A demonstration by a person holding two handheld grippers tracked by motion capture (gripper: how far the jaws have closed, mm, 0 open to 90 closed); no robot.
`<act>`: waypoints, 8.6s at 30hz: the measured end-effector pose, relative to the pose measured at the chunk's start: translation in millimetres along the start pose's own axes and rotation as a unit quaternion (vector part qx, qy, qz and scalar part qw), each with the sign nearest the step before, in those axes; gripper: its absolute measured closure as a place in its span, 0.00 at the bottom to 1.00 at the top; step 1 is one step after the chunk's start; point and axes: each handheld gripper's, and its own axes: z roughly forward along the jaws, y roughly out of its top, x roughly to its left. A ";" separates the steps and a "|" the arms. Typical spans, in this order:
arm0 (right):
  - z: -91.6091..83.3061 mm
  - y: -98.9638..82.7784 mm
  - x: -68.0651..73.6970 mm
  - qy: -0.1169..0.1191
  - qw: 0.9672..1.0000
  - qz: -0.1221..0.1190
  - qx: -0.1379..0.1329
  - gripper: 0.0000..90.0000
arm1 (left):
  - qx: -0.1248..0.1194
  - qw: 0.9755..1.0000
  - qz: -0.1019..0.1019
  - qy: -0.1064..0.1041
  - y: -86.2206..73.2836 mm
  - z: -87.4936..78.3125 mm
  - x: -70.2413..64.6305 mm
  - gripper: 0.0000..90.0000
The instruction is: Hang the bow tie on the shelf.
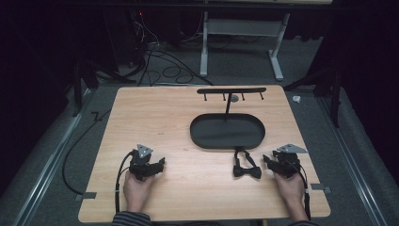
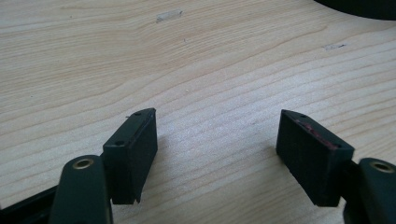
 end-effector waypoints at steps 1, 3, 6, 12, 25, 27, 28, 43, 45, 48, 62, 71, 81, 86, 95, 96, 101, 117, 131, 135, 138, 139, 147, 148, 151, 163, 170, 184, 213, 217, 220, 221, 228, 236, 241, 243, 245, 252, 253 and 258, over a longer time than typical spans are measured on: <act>0.0 0.0 0.0 0.000 1.000 0.000 0.000 0.57 | 0.000 1.000 0.000 0.000 0.0 0.0 0.0 0.33; 0.1 0.1 -0.3 -0.001 1.000 0.001 0.000 0.56 | 0.000 1.000 0.000 0.000 0.0 0.0 0.0 0.33; 0.2 0.1 -0.2 -0.002 1.000 0.001 0.000 0.55 | 0.000 1.000 0.000 0.000 0.0 0.0 0.0 0.33; 0.4 0.2 -0.2 -0.003 1.000 0.001 0.000 0.55 | 0.000 1.000 0.001 0.000 0.0 0.0 -0.1 0.33; 1.2 0.9 -1.1 0.006 1.000 -0.003 0.000 0.56 | 0.000 1.000 -0.001 -0.001 -0.1 -0.1 0.0 0.33; 1.0 0.7 -0.7 0.007 1.000 -0.007 -0.001 0.58 | 0.000 1.000 -0.001 -0.001 -0.1 -0.1 0.1 0.33; 0.8 0.7 -0.1 0.007 1.000 -0.007 -0.001 0.59 | 0.000 1.000 -0.001 -0.001 -0.1 -0.1 0.1 0.33; -4.7 -0.3 0.7 0.014 1.000 -0.004 -0.003 0.64 | 0.000 1.000 -0.001 -0.001 0.0 -0.1 0.0 0.33; -7.1 0.2 1.3 0.017 1.000 -0.005 -0.007 0.64 | 0.000 1.000 0.000 0.000 0.0 -0.1 0.0 0.33; -10.0 1.0 2.4 0.022 1.000 -0.002 -0.013 0.65 | 0.000 1.000 0.000 0.000 0.0 -0.1 -0.1 0.33; -21.7 8.7 12.1 0.048 0.998 -0.008 -0.029 0.67 | 0.000 1.000 0.001 0.000 0.0 0.0 -0.2 0.33; -25.9 16.2 20.5 0.064 0.997 -0.019 -0.037 0.67 | 0.000 1.000 0.001 0.000 0.0 -0.1 -0.2 0.33; -26.1 25.4 32.7 0.082 0.995 -0.033 -0.037 0.68 | 0.000 1.000 0.001 0.000 0.0 0.0 -0.2 0.33; -22.1 30.0 38.6 0.090 0.995 -0.041 -0.033 0.68 | 0.000 1.000 0.001 0.000 0.0 0.1 -0.2 0.33; -14.3 33.9 44.9 0.099 0.994 -0.046 -0.026 0.68 | 0.000 1.000 0.001 0.000 0.0 0.0 -0.2 0.32; -13.5 34.3 45.6 0.100 0.994 -0.047 -0.023 0.68 | 0.000 1.000 0.001 0.000 0.0 0.0 -0.2 0.32; -6.3 35.2 47.8 0.101 0.994 -0.046 -0.012 0.68 | 0.000 1.000 0.001 0.000 -0.1 0.0 -0.2 0.32; 15.8 30.2 47.2 0.100 0.994 -0.038 0.022 0.69 | 0.000 1.000 0.000 -0.001 0.0 -0.1 0.1 0.32; 18.8 26.1 47.9 0.100 0.994 -0.046 0.030 0.90 | 0.000 1.000 0.001 -0.001 -0.1 0.0 -0.1 0.33; 18.1 25.9 49.7 0.100 0.993 -0.057 0.033 0.96 | 0.000 1.000 0.001 -0.001 0.0 -0.1 -0.1 0.33; 17.7 25.7 50.9 0.101 0.993 -0.061 0.031 0.97 | 0.000 1.000 0.000 -0.001 0.0 -0.1 0.0 0.33; 17.2 25.9 51.2 0.101 0.992 -0.063 0.032 0.97 | 0.000 1.000 0.000 -0.001 0.0 -0.1 0.0 0.33; 4.8 28.5 52.0 0.104 0.992 -0.067 0.007 0.98 | 0.000 1.000 -0.001 -0.001 0.0 -0.1 0.1 0.33; 2.8 29.0 51.9 0.104 0.992 -0.067 0.005 0.98 | 0.000 1.000 -0.001 -0.001 0.0 -0.1 0.1 0.33; -1.5 30.4 51.9 0.102 0.992 -0.072 -0.001 0.99 | 0.000 1.000 0.000 -0.001 0.0 0.0 0.2 0.33; -30.3 50.6 54.7 0.095 0.990 -0.091 -0.050 0.99 | 0.000 1.000 0.001 -0.001 0.0 0.0 -0.1 0.32; -39.9 64.3 52.1 0.092 0.988 -0.099 -0.072 0.99 | 0.000 1.000 0.001 -0.001 0.1 0.0 -0.1 0.32; -48.2 93.9 44.4 0.094 0.986 -0.100 -0.098 0.99 | 0.000 1.000 0.000 -0.001 0.0 0.0 0.1 0.32; -43.7 144.9 35.8 0.103 0.983 -0.093 -0.118 0.99 | 0.000 1.000 0.000 -0.001 0.0 0.0 0.1 0.32; -40.6 151.9 33.1 0.098 0.984 -0.089 -0.121 0.99 | 0.000 1.000 0.000 -0.001 0.1 0.0 0.1 0.32; -38.7 158.1 29.2 0.100 0.984 -0.081 -0.123 0.99 | 0.000 1.000 0.000 -0.001 0.0 0.0 0.1 0.32; -38.8 160.0 28.8 0.100 0.984 -0.080 -0.126 0.99 | 0.000 1.000 0.000 -0.001 0.0 0.0 0.1 0.32; -37.6 172.7 29.8 0.096 0.983 -0.079 -0.132 0.99 | 0.000 1.000 -0.001 -0.002 0.0 0.0 0.1 0.32; -33.4 185.0 27.7 0.089 0.984 -0.076 -0.136 0.99 | 0.000 1.000 -0.001 -0.003 0.0 -0.2 0.5 0.32; -28.2 190.4 25.0 0.084 0.985 -0.070 -0.133 0.99 | 0.000 1.000 -0.001 -0.004 0.1 -0.2 0.5 0.32; -26.1 191.6 23.8 0.081 0.986 -0.069 -0.132 0.99 | 0.000 1.000 -0.001 -0.003 0.1 -0.2 0.5 0.32; -23.4 192.4 22.0 0.081 0.986 -0.065 -0.130 0.99 | 0.000 1.000 -0.001 -0.003 0.0 -0.1 0.4 0.32; -12.9 194.8 14.8 0.073 0.989 -0.047 -0.121 0.99 | 0.000 1.000 -0.001 -0.003 0.0 -0.1 0.4 0.32; -12.9 194.8 14.8 0.073 0.989 -0.047 -0.121 0.99 | 0.000 1.000 -0.001 -0.003 0.1 -0.2 0.5 0.32; -6.3 193.7 12.5 0.069 0.991 -0.039 -0.110 0.99 | 0.000 1.000 -0.002 -0.004 0.0 -0.2 0.6 0.32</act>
